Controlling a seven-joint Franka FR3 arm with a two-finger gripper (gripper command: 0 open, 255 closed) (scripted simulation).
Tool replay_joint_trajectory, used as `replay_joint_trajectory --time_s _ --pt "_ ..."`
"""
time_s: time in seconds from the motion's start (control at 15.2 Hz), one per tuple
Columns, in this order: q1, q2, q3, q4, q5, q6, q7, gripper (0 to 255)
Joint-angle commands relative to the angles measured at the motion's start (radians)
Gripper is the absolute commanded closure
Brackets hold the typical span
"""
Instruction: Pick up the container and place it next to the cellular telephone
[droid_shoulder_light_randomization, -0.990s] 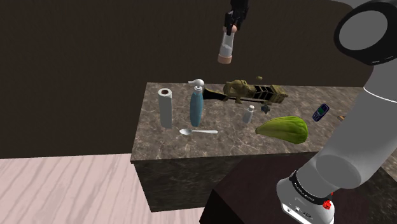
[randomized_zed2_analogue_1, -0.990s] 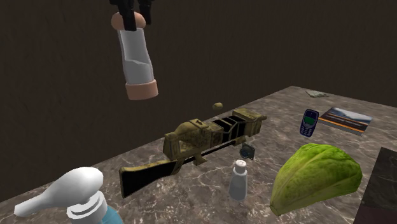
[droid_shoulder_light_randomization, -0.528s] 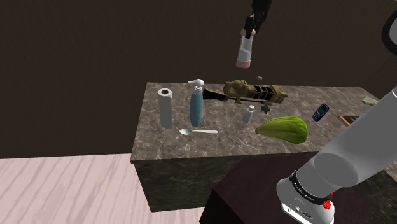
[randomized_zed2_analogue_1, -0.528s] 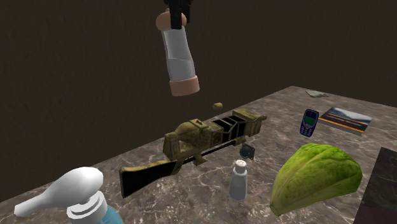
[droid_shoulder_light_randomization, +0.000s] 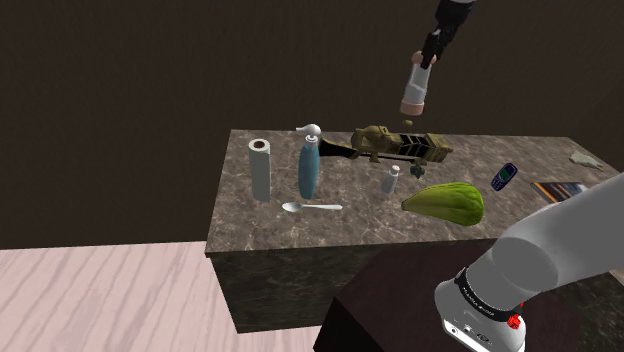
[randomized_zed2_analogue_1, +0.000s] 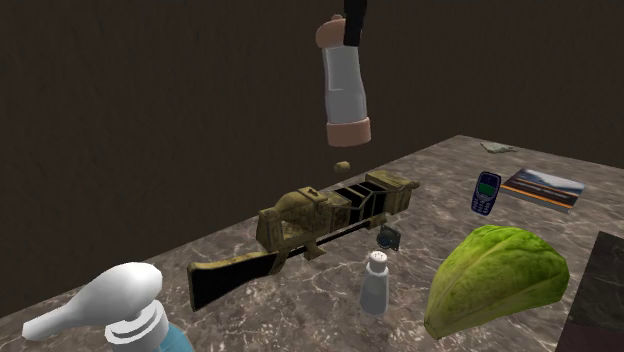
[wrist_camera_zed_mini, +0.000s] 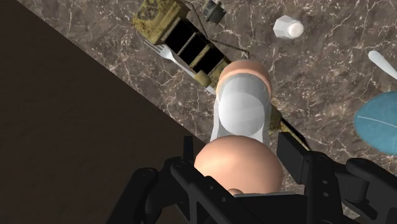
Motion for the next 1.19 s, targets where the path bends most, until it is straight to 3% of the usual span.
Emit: replay_joint_trajectory --time_s 0.0,0.53,1.12 --pt "-0.017 -0.049 -0.024 -0.050 -0.009 0.008 -0.038 255" --pt "-0.083 -0.209 -0.120 -0.181 -0.055 0.007 -0.182 255" --pt "-0.159 -0.328 -0.254 -0.240 -0.118 -0.013 -0.367 255"
